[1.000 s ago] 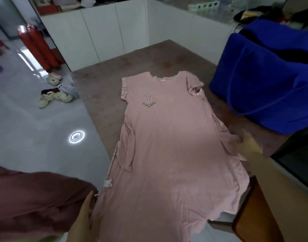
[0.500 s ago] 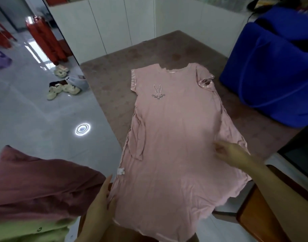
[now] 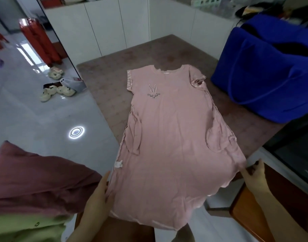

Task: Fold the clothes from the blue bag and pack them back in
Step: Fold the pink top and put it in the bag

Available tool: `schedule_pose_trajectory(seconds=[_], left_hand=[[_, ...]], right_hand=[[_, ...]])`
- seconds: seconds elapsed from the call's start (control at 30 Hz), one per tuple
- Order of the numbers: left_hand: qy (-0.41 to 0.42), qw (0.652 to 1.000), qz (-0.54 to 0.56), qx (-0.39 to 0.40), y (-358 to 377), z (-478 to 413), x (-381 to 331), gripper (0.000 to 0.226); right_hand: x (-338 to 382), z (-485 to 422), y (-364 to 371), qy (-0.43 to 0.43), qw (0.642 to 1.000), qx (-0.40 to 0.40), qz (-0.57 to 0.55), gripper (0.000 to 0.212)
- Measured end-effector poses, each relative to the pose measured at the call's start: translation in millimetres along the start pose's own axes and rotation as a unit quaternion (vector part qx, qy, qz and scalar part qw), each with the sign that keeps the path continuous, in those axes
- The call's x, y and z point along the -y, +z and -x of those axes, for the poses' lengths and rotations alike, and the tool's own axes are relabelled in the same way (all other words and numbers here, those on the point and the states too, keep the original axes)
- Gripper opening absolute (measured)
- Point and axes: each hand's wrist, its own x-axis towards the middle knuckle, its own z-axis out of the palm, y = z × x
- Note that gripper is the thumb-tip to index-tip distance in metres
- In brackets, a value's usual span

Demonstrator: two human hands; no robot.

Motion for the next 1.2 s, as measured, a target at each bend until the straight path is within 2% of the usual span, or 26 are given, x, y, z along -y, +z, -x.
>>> schedule_pose_trajectory(seconds=[0.1, 0.17, 0.3, 0.4, 0.67, 0.77, 0.83, 0.87, 0.97, 1.07, 1.2], left_hand=[[0.018, 1.000, -0.002, 0.001, 2, 0, -1, 0.072], [0.032, 0.999, -0.004, 0.002, 2, 2, -5, 0.071], [0.023, 0.999, -0.025, -0.001, 0, 4, -4, 0.069], [0.023, 0.999, -0.029, -0.003, -6, 8, -3, 0.069], [0.002, 1.000, 0.001, -0.014, -25, 22, 15, 0.066], [0.008, 1.000, 0.015, -0.003, -36, 21, 20, 0.058], [0.030, 0.999, 0.034, 0.003, -42, 13, 16, 0.039], [0.032, 0.998, 0.049, 0.003, -44, 7, 12, 0.038], [0.035, 0.995, 0.093, -0.015, -50, -13, -13, 0.033], [0.045, 0.984, 0.168, -0.048, -58, -37, -51, 0.017], [0.021, 0.953, 0.278, -0.122, -62, -77, -96, 0.025]], right_hand=[[0, 2, 5, 0.013, 0.995, 0.020, -0.096, 0.092], [4, 1, 5, 0.036, 0.994, 0.019, -0.101, 0.086], [5, 11, 5, 0.037, 0.999, 0.027, 0.005, 0.062], [-7, 36, 3, 0.016, 0.996, 0.069, 0.052, 0.054], [-37, 106, -39, 0.028, 0.998, -0.050, -0.013, 0.073], [-33, 120, -59, -0.061, 0.998, -0.032, 0.013, 0.067], [-20, 123, -70, -0.116, 0.993, -0.011, 0.036, 0.061], [-11, 123, -74, -0.121, 0.992, -0.004, 0.028, 0.055], [17, 117, -77, -0.114, 0.991, -0.010, -0.073, 0.033], [47, 104, -75, -0.085, 0.969, -0.015, -0.231, 0.028], [90, 72, -68, -0.094, 0.938, -0.018, -0.332, 0.020]])
